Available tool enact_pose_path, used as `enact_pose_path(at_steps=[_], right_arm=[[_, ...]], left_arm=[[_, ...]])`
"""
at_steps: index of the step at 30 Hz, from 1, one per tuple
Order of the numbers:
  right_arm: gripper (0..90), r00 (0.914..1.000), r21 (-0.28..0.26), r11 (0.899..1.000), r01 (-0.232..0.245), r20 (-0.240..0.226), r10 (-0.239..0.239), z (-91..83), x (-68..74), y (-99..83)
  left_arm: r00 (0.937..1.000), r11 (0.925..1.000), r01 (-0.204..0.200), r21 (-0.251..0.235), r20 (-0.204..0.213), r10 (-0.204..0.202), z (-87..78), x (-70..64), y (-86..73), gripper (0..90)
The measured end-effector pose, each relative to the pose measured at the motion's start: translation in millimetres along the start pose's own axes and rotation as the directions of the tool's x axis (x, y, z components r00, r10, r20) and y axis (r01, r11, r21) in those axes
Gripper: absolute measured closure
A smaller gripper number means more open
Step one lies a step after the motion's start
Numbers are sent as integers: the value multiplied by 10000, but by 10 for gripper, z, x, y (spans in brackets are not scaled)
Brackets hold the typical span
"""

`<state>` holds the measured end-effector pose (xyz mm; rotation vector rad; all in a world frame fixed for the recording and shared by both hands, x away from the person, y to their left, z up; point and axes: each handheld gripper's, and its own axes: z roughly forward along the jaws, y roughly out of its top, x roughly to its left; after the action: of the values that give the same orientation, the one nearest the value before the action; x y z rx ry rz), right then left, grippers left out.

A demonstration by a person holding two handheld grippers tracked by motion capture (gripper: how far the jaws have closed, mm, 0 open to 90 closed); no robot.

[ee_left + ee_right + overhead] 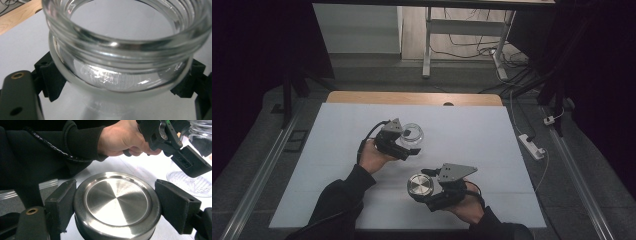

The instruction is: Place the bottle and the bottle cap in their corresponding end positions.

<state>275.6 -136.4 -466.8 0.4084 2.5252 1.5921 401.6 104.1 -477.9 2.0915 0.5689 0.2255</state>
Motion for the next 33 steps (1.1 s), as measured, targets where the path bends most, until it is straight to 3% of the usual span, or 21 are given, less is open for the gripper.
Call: enact_pose_path(at_steps=[12, 33], right_arm=[[200, 9996, 252, 9994, -234, 168, 229, 167, -71, -163], [199, 9991, 1542, 9876, -281, 366, 227, 490, -157, -416]], left_arm=[[9990, 9997, 246, 2, -379, -245, 132, 111, -38, 155], [9971, 9982, 347, 481, -694, -313, 379, 161, -194, 155]])
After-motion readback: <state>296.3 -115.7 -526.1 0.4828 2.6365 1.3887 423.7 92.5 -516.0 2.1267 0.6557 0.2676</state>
